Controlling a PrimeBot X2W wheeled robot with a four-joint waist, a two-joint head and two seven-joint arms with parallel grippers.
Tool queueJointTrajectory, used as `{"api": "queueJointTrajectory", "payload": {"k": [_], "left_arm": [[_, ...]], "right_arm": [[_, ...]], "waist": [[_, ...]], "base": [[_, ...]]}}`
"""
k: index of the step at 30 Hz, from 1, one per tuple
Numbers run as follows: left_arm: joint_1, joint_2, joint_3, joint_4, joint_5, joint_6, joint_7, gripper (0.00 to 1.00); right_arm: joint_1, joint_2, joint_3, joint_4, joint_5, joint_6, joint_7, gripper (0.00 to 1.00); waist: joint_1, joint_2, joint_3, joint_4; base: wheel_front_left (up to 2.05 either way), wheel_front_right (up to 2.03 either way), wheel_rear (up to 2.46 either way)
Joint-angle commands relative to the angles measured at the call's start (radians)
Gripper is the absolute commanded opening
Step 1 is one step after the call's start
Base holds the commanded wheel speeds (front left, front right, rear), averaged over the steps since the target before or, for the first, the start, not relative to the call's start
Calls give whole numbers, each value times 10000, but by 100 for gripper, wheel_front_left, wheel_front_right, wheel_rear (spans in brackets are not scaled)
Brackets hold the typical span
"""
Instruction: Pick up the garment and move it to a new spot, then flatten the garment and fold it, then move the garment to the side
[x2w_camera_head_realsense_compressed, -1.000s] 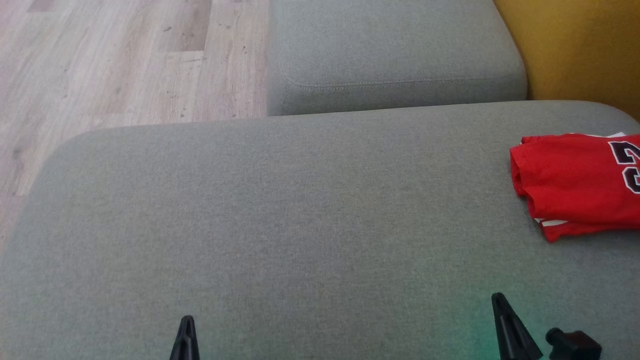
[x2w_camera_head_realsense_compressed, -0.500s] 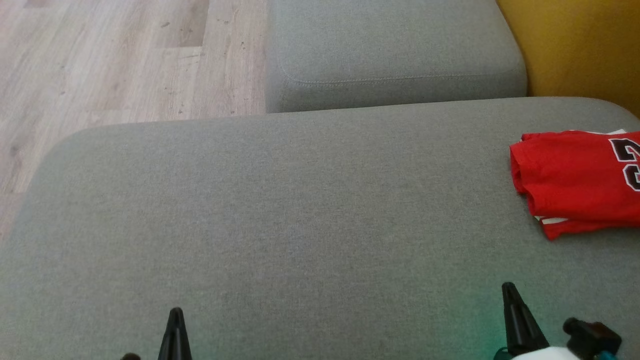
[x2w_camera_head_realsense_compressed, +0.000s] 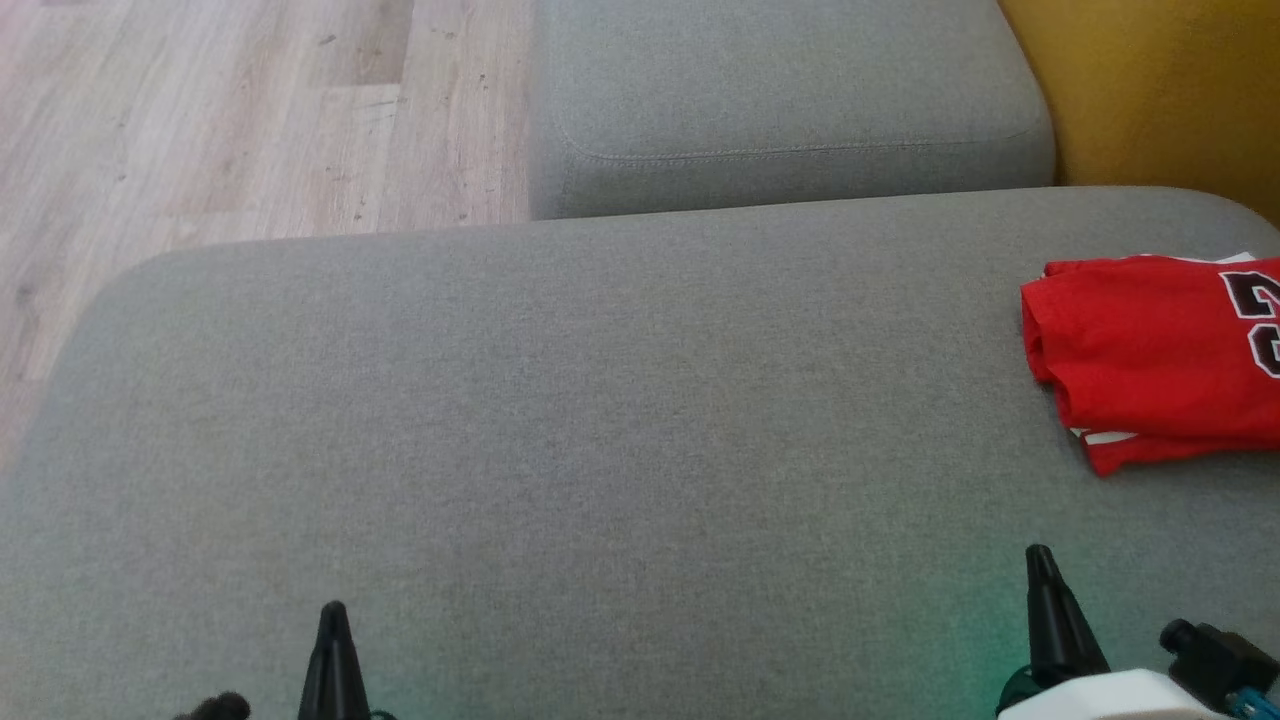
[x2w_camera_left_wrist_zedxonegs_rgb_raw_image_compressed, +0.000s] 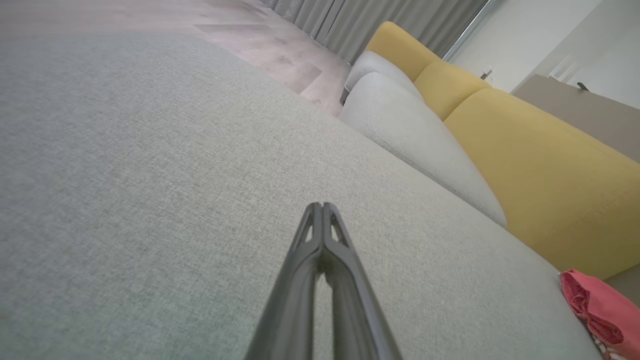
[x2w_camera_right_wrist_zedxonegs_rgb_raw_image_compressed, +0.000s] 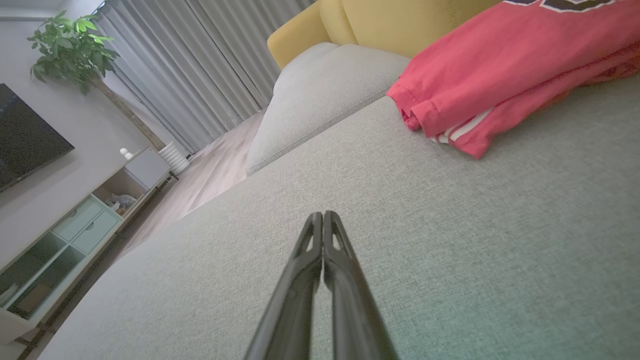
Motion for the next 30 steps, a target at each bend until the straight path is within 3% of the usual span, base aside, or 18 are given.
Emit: {"api": "queueJointTrajectory", "payload": {"k": [1,30], "left_arm": [[-561,133,243,-258,-292,-85,33,0],[-1301,176,861,-135,-3402,-516,793,0]], "right_arm": [[-562,-201,6,-295,357,-2,53,0],[-1269,-266,-316,-274,3902,-4,799,0]], "waist": [[-1,-1,11,-2],[-1,-1,212,-45]], "base": [[0,0,0],[0,0,0]]}}
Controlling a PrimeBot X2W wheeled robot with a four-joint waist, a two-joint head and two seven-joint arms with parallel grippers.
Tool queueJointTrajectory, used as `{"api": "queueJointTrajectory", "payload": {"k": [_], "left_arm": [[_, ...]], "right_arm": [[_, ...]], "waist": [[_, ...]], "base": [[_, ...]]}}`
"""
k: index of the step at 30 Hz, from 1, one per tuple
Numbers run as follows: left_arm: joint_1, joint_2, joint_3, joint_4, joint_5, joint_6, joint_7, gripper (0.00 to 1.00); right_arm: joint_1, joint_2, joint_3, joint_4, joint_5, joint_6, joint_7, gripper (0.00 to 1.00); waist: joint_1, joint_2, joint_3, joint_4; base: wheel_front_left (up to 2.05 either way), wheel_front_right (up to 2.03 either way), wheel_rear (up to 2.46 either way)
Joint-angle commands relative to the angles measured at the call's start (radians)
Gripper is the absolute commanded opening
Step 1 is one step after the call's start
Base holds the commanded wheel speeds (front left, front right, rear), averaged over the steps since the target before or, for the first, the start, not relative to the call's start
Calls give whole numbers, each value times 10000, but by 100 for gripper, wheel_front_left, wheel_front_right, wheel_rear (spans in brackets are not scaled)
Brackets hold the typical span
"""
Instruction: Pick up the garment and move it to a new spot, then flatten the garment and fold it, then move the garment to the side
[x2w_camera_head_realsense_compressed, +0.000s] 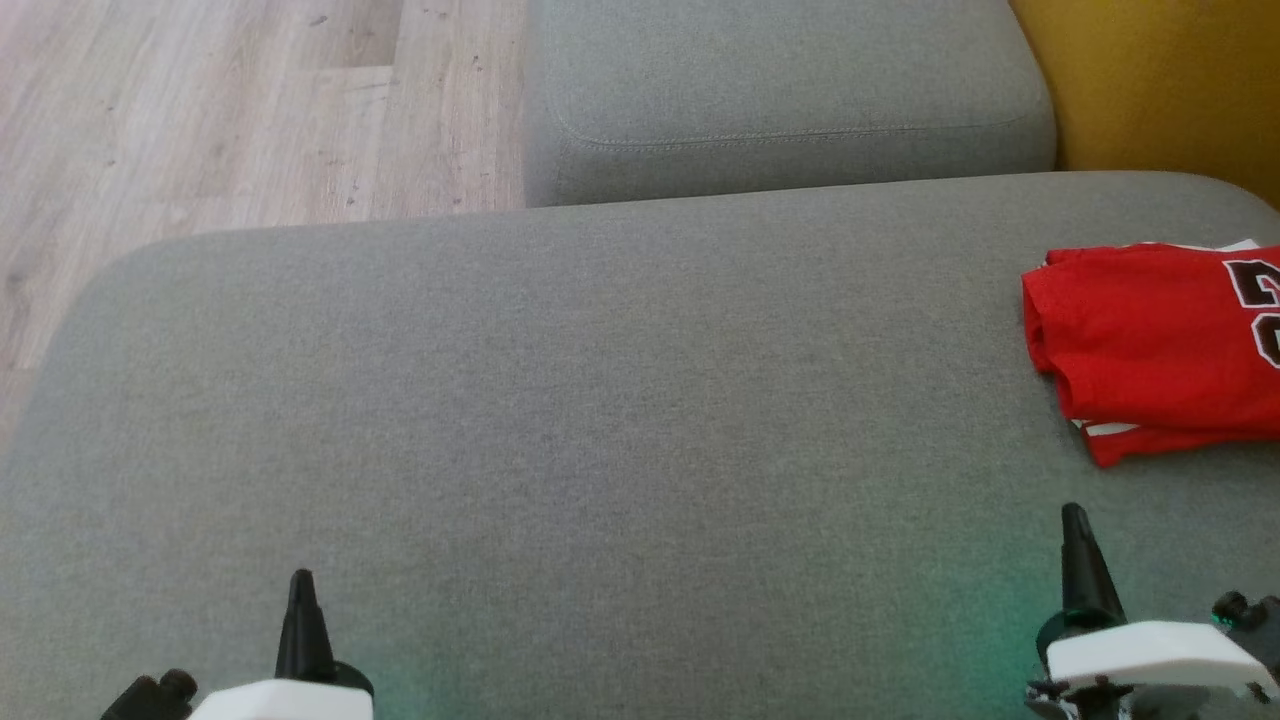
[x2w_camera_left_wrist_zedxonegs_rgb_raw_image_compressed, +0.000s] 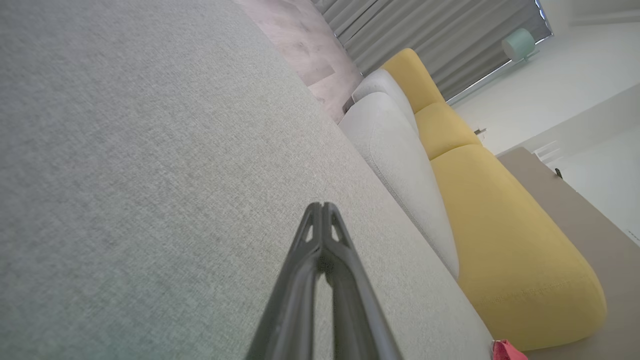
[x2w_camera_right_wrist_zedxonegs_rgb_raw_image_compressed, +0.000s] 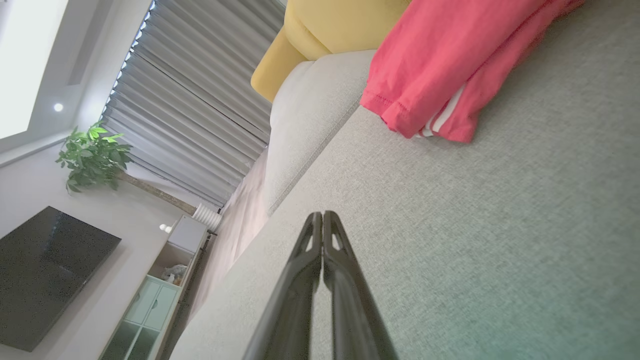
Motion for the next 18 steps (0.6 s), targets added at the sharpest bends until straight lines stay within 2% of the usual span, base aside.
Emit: {"api": "queueJointTrajectory", "payload": {"k": [1,18], "left_arm": [[-564,146,311,-251,-191,-86,34,0],[-1071,149,766,-160,-2268,-378,578,0]], "right_arm": [[-589,-198,63,-300,246,-4,23,0],[-1072,-213,-194,-283,2614,-5,560,0]], "waist": [[-1,-1,4,-1],[-1,-1,140,-30]], "base": [[0,0,0],[0,0,0]]}}
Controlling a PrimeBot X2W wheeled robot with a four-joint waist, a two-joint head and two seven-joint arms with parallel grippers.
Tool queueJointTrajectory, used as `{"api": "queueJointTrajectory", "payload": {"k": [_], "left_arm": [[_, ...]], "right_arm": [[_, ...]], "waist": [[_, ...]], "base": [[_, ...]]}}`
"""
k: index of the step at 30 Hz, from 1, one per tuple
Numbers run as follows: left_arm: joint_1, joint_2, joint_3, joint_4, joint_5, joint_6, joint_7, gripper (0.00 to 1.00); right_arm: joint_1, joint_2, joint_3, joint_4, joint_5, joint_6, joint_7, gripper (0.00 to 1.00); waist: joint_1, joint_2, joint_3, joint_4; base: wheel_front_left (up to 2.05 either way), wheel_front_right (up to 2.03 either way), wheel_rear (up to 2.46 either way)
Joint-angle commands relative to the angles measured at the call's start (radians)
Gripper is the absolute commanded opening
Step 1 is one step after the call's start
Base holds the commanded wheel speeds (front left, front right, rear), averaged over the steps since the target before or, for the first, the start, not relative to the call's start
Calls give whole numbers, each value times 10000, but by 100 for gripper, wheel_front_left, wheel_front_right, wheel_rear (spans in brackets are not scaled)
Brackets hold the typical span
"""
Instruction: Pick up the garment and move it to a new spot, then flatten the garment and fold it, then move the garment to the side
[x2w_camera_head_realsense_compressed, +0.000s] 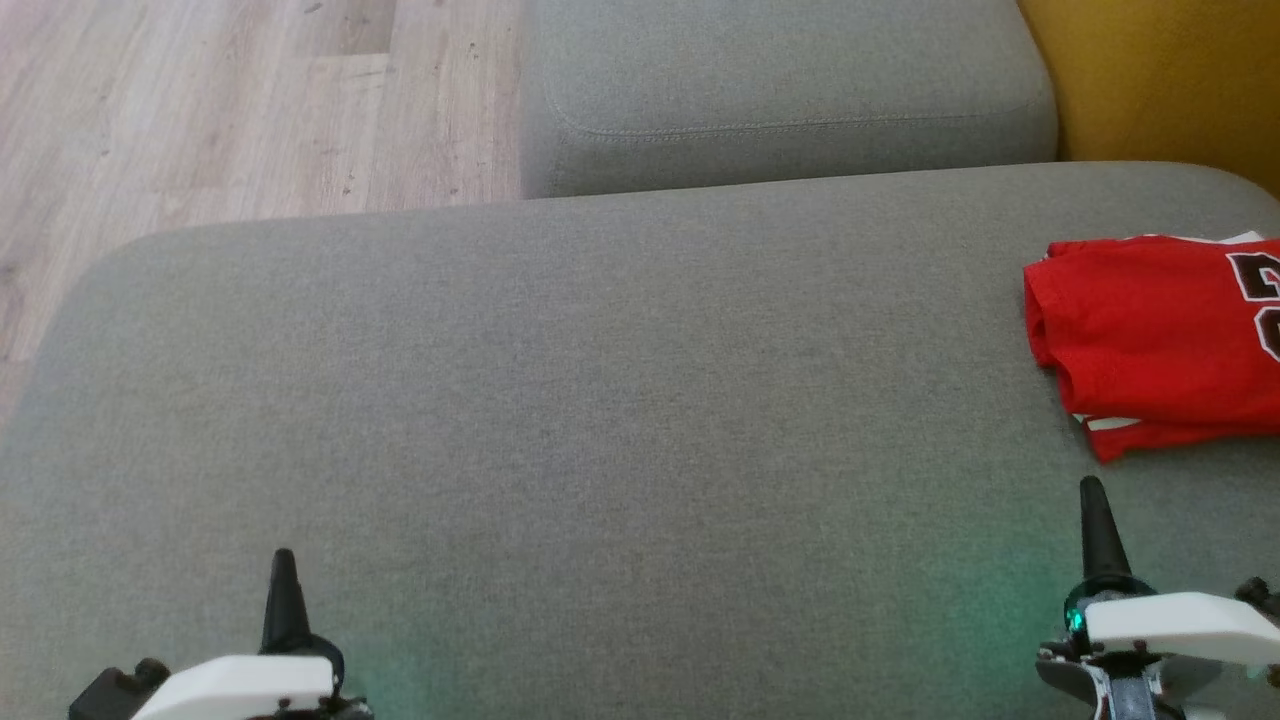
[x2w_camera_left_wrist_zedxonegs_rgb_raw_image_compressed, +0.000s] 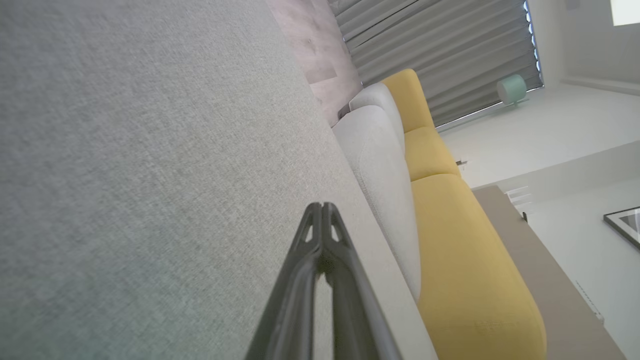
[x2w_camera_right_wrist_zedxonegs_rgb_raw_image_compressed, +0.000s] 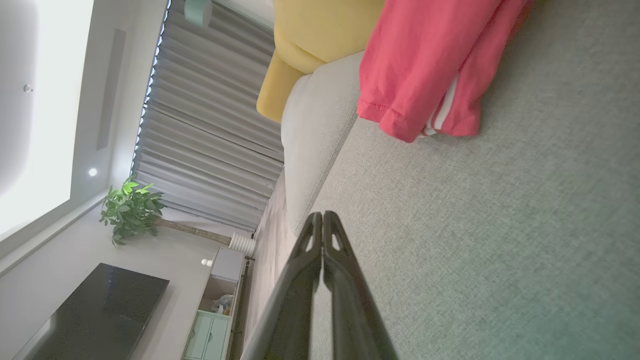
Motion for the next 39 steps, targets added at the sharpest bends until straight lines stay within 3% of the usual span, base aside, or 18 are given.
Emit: {"api": "queueJointTrajectory", "payload": {"k": [1,39], "left_arm": [[-634,142,355,-274,-316,-117,78,0],[-1585,107,1263,-100,-4143,-661,1142,0]], "right_arm": [[-601,-192,92,-313,373,-5,79,0],[-1507,-176,-451,-278,4740,-7,1131,0]], "waist": [[1,0,12,-3],[1,0,266,-56]], "base": [[0,0,0],[0,0,0]]}}
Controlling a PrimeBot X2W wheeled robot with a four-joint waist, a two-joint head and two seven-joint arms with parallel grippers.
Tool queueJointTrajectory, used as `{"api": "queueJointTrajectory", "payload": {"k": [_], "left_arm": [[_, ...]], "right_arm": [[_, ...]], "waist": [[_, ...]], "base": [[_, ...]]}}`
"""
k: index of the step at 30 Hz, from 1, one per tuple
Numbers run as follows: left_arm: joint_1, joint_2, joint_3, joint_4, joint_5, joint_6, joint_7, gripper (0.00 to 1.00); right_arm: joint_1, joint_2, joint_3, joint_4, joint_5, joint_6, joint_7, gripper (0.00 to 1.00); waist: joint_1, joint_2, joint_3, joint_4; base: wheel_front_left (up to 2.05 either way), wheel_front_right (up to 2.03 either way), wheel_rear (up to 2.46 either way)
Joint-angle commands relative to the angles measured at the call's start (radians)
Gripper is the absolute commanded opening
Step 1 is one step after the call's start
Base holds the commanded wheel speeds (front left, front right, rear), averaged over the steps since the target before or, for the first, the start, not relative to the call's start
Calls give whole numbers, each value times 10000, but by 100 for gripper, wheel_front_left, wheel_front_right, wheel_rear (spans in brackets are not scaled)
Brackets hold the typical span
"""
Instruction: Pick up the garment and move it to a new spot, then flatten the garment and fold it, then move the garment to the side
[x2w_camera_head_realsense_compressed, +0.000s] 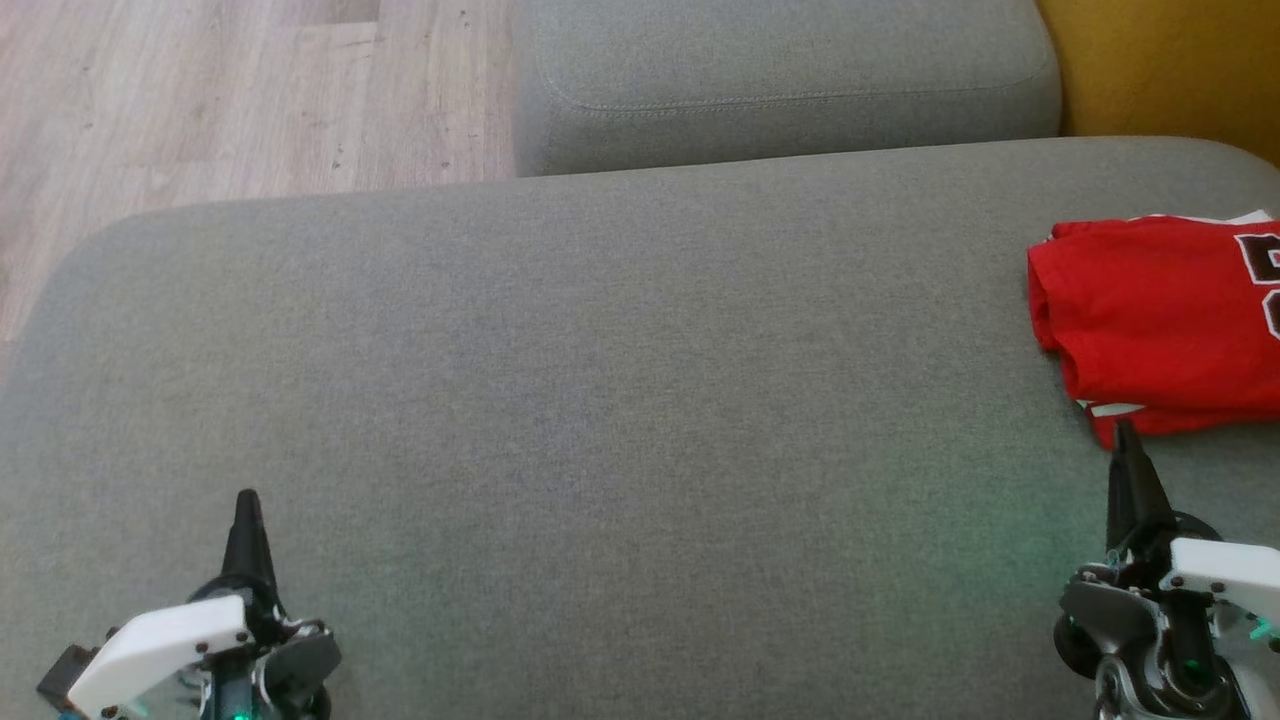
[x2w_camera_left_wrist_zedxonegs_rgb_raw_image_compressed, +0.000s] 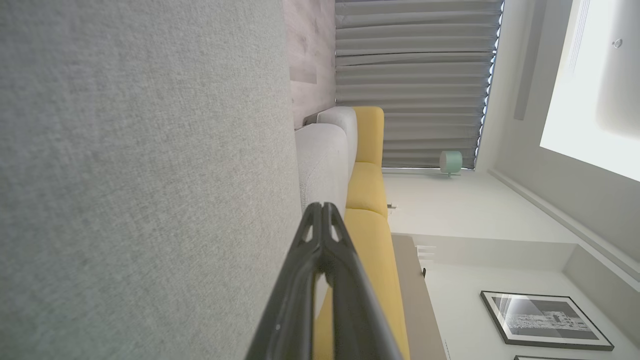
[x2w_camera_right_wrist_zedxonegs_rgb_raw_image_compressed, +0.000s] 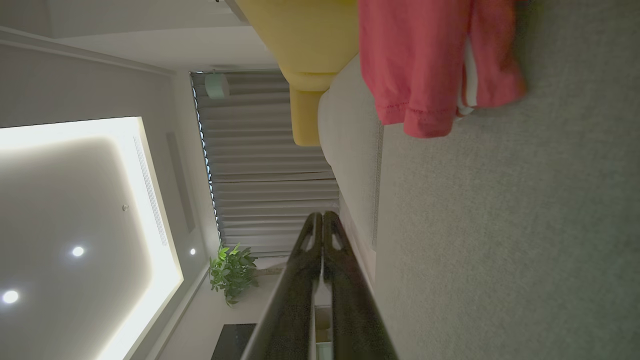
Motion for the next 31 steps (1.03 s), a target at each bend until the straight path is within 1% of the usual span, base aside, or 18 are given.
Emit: {"api": "queueJointTrajectory", "payload": {"k": [1,31], "left_arm": [[-528,119,388,-278,-4,-69,91,0],[-536,45,493,-273,84,-69,175,0]], "right_arm": [[-514,-160,187,-307,71,-7,62,0],[-523,-78,72,-299,-25,-7,155,0]], "waist": [[0,0,-1,0],[0,0,-2,0]], "base": [[0,0,0],[0,0,0]]}}
